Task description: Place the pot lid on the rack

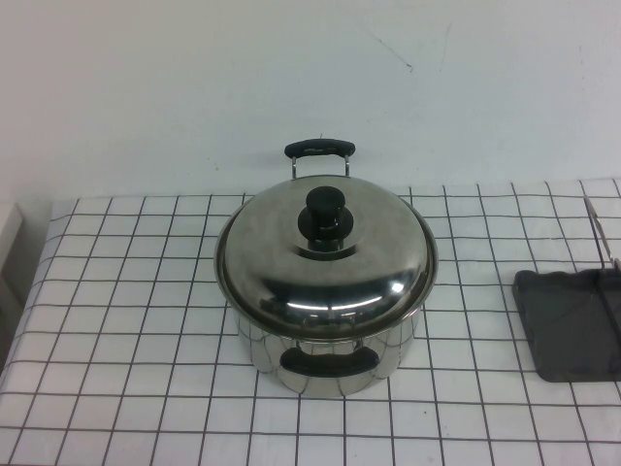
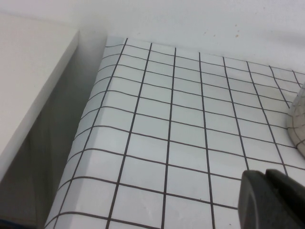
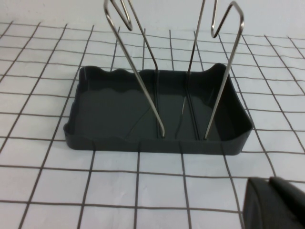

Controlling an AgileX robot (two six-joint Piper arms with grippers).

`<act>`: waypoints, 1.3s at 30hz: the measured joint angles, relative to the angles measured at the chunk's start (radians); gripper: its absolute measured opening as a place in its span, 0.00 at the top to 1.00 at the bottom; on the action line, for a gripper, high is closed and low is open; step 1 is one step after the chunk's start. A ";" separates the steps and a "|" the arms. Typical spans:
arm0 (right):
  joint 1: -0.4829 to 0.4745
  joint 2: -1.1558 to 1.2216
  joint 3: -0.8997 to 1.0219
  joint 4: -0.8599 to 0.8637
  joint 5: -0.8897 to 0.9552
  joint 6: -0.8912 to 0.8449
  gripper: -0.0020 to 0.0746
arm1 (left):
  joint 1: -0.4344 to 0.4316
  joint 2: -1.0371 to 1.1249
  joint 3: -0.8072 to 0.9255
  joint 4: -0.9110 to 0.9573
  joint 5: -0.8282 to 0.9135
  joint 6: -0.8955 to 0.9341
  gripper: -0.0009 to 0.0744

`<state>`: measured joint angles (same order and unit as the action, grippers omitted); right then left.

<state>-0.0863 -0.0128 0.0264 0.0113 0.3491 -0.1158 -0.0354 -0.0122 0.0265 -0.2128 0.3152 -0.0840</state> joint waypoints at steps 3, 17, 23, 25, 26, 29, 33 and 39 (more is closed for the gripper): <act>0.000 0.000 0.000 0.001 0.000 0.000 0.98 | 0.000 0.000 0.000 -0.024 0.000 0.000 0.99; 0.000 0.000 0.000 0.074 0.000 0.000 0.98 | 0.000 0.000 0.002 -0.685 -0.112 -0.029 0.99; 0.000 0.000 0.000 0.266 0.007 0.000 0.98 | 0.000 0.000 0.002 -0.726 -0.181 -0.020 0.99; 0.000 0.000 0.000 0.357 0.007 0.000 0.98 | 0.000 0.000 0.002 -0.738 -0.191 0.006 0.99; 0.000 0.000 0.000 0.415 0.007 0.000 0.98 | 0.000 0.000 -0.001 -0.738 -0.186 0.034 0.99; 0.000 0.000 0.000 0.606 0.000 0.002 0.98 | 0.000 0.000 -0.074 -0.736 -0.087 0.245 0.99; 0.000 0.000 0.000 0.853 -0.015 0.002 0.98 | 0.000 0.025 -0.242 -0.732 0.033 0.527 0.99; 0.000 0.000 0.000 0.910 -0.024 -0.067 0.98 | 0.000 0.210 -0.439 -0.721 0.144 0.739 0.99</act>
<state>-0.0863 -0.0128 0.0264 0.9215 0.3252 -0.1825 -0.0354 0.1973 -0.4124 -0.9338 0.4588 0.6546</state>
